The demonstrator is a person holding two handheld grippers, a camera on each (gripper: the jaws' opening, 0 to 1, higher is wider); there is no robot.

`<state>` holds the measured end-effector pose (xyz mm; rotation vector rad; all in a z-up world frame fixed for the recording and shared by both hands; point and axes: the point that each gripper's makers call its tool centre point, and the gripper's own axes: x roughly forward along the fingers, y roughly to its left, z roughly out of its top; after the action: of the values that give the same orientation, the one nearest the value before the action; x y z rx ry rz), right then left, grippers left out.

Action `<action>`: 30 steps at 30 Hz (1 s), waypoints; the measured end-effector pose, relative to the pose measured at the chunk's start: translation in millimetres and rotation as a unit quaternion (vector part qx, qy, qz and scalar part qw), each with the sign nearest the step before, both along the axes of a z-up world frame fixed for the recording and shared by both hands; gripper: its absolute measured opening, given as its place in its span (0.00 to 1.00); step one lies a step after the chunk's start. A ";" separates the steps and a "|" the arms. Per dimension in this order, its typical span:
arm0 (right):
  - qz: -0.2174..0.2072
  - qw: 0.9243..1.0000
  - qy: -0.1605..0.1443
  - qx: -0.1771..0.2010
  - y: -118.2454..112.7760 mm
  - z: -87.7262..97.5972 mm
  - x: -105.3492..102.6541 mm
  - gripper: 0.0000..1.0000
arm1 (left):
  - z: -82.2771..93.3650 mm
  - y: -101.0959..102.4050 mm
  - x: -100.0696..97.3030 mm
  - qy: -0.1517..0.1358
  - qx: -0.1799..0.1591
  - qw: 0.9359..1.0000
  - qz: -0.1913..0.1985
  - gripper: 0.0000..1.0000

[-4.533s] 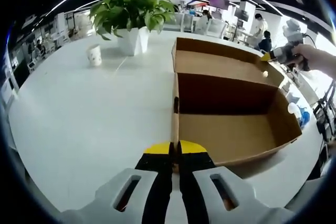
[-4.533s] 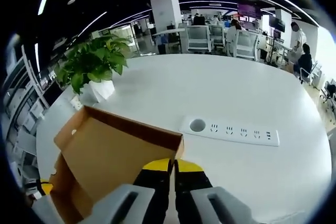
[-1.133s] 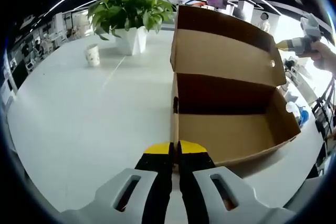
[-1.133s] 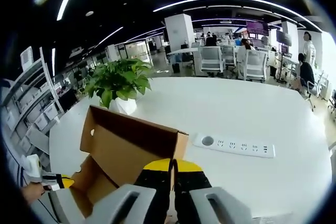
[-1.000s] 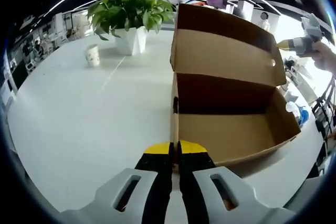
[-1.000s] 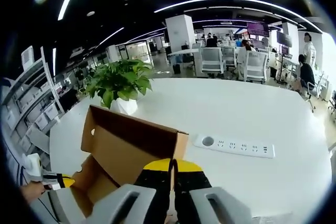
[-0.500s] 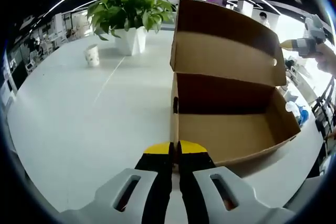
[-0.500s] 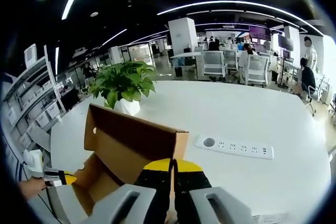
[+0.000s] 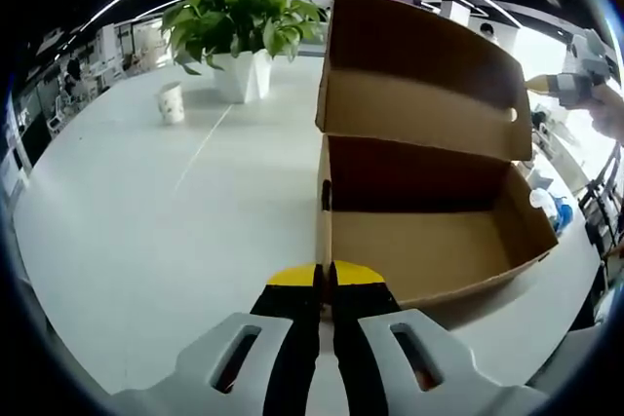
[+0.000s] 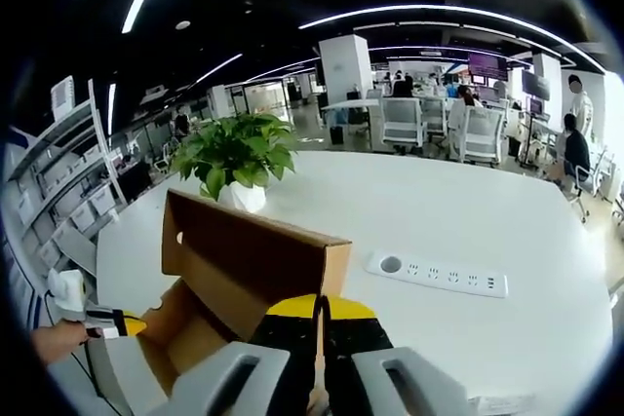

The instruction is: Operate the shoe box by opening the lid, removing the specified soft item, and placing it in the target area until the item is outside and the box remains undamaged.

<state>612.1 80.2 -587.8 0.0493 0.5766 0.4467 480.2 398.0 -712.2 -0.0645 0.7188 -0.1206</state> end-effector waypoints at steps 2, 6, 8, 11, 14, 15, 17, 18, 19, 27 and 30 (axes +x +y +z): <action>0.001 1.000 -0.001 0.001 -0.6 0.6 -1.0 0.00 | 0.3 -0.3 -0.3 0.000 0.000 1.000 0.000 0.01; 0.004 1.000 -0.004 0.000 -0.4 1.7 -4.0 0.00 | 0.6 -0.8 -0.7 0.000 0.001 1.000 0.000 0.01; 0.005 1.000 -0.007 -0.002 -0.3 2.1 -5.1 0.00 | 0.6 -0.9 -0.7 0.000 0.001 1.000 0.000 0.01; 0.007 1.000 -0.008 -0.002 0.2 2.9 -7.9 0.00 | 0.4 -0.6 -0.2 0.000 0.001 1.000 0.000 0.01; 0.009 1.000 -0.010 -0.001 0.3 3.6 -10.1 0.00 | 0.0 0.0 0.5 0.000 0.001 1.000 0.000 0.01; 0.009 1.000 -0.010 0.000 0.5 3.9 -11.5 0.00 | -0.1 0.2 0.6 0.000 0.001 1.000 0.000 0.01; 0.009 1.000 -0.012 0.001 0.4 4.1 -12.4 0.00 | -0.2 0.4 0.7 0.000 0.001 1.000 0.000 0.01; 0.010 1.000 -0.013 0.000 1.0 4.4 -13.9 0.00 | -0.3 0.5 0.7 -0.001 0.000 1.000 0.000 0.01; 0.010 1.000 -0.014 0.000 1.5 4.7 -15.0 0.00 | -0.3 0.6 0.7 -0.001 0.000 1.000 0.000 0.01; 0.018 0.999 -0.025 -0.015 3.4 6.1 -20.5 0.00 | 0.0 0.5 -0.1 0.000 -0.002 1.000 -0.001 0.01; 0.016 1.000 -0.024 -0.008 2.9 6.6 -23.7 0.00 | 0.2 0.4 -0.4 0.000 -0.001 1.000 -0.002 0.01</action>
<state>588.4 83.1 -581.2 0.0145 0.5334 0.4733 479.7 398.4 -712.0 -0.0656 0.7180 -0.1250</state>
